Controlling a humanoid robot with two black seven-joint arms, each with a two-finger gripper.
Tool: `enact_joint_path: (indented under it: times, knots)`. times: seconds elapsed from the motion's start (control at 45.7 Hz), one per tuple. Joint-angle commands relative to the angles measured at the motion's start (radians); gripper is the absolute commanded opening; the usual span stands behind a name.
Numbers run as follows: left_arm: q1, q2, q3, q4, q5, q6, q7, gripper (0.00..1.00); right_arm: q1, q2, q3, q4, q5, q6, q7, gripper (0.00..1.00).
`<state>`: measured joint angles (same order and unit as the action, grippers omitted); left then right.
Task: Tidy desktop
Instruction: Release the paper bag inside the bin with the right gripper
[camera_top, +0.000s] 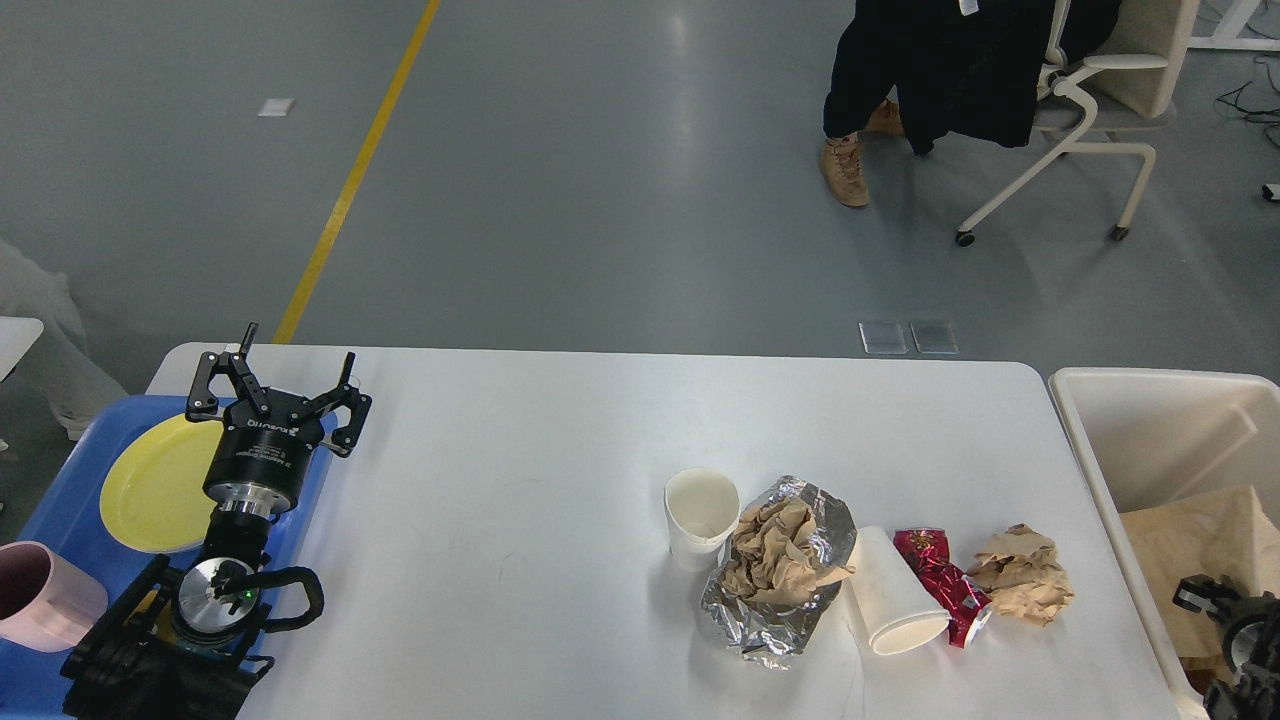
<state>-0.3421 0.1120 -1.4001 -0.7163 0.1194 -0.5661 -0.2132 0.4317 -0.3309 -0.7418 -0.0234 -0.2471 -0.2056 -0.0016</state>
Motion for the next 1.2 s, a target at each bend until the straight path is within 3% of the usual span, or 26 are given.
enact_joint_path:
  times: [0.0, 0.635, 0.722, 0.897, 0.985, 1.072, 1.182]
  knots:
    - [0.000, 0.000, 0.001, 0.000, 0.000, 0.000, 0.000, 0.96, 0.004, -0.007, -0.001, 0.000, 0.000, -0.011, 0.000, 0.93]
    - [0.000, 0.000, 0.000, 0.000, 0.000, 0.000, 0.000, 0.96, 0.015, -0.011, 0.002, 0.016, 0.000, -0.009, 0.000, 1.00]
    - [0.000, 0.000, 0.000, 0.000, 0.000, 0.000, 0.000, 0.96, 0.105, -0.043, 0.005, 0.164, 0.000, -0.006, 0.002, 1.00]
    - [0.000, 0.000, 0.001, 0.000, 0.000, 0.000, 0.000, 0.96, 0.352, -0.256, -0.007, 0.466, -0.012, -0.006, -0.015, 1.00]
    - [0.000, 0.000, 0.001, 0.000, 0.000, 0.000, 0.000, 0.96, 0.496, -0.324, -0.051, 0.585, -0.030, 0.000, -0.060, 1.00]
    - [0.000, 0.000, 0.001, 0.000, 0.000, 0.000, 0.000, 0.96, 0.658, -0.355, -0.174, 0.697, -0.075, 0.058, -0.109, 1.00]
    - [0.000, 0.000, 0.001, 0.000, 0.000, 0.000, 0.000, 0.96, 0.910, -0.355, -0.370, 0.885, -0.092, 0.170, -0.112, 1.00]
